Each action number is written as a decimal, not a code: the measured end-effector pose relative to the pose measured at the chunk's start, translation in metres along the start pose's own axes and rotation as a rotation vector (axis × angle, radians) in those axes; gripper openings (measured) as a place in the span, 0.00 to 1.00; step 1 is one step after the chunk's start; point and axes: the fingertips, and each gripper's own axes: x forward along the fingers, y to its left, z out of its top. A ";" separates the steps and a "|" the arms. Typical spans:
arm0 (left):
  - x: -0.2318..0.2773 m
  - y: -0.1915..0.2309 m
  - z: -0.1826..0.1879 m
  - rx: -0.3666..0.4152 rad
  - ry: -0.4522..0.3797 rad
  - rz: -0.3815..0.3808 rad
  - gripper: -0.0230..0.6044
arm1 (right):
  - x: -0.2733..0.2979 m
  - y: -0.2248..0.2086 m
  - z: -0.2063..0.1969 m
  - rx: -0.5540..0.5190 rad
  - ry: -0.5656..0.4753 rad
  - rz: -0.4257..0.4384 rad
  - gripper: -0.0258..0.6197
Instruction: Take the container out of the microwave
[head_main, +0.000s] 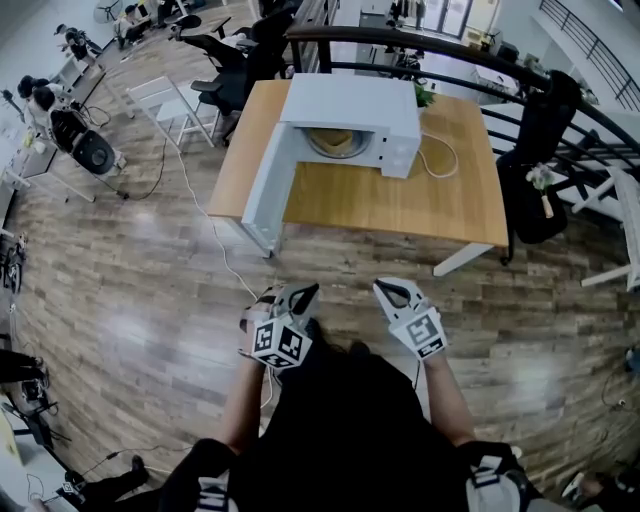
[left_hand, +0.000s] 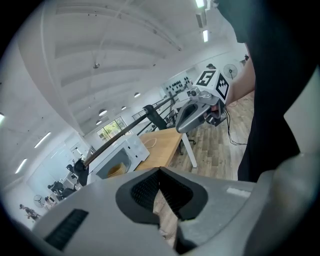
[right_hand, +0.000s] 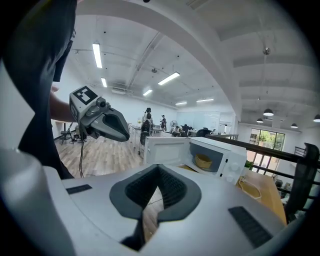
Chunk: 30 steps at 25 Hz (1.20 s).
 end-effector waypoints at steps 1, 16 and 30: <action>0.000 0.006 -0.004 0.000 -0.001 -0.002 0.04 | 0.006 0.000 0.005 -0.002 -0.003 -0.002 0.04; 0.003 0.104 -0.049 0.032 -0.079 -0.040 0.04 | 0.096 -0.003 0.042 0.011 0.027 -0.081 0.04; 0.009 0.162 -0.076 0.103 -0.153 -0.096 0.04 | 0.162 0.009 0.054 0.007 0.037 -0.135 0.04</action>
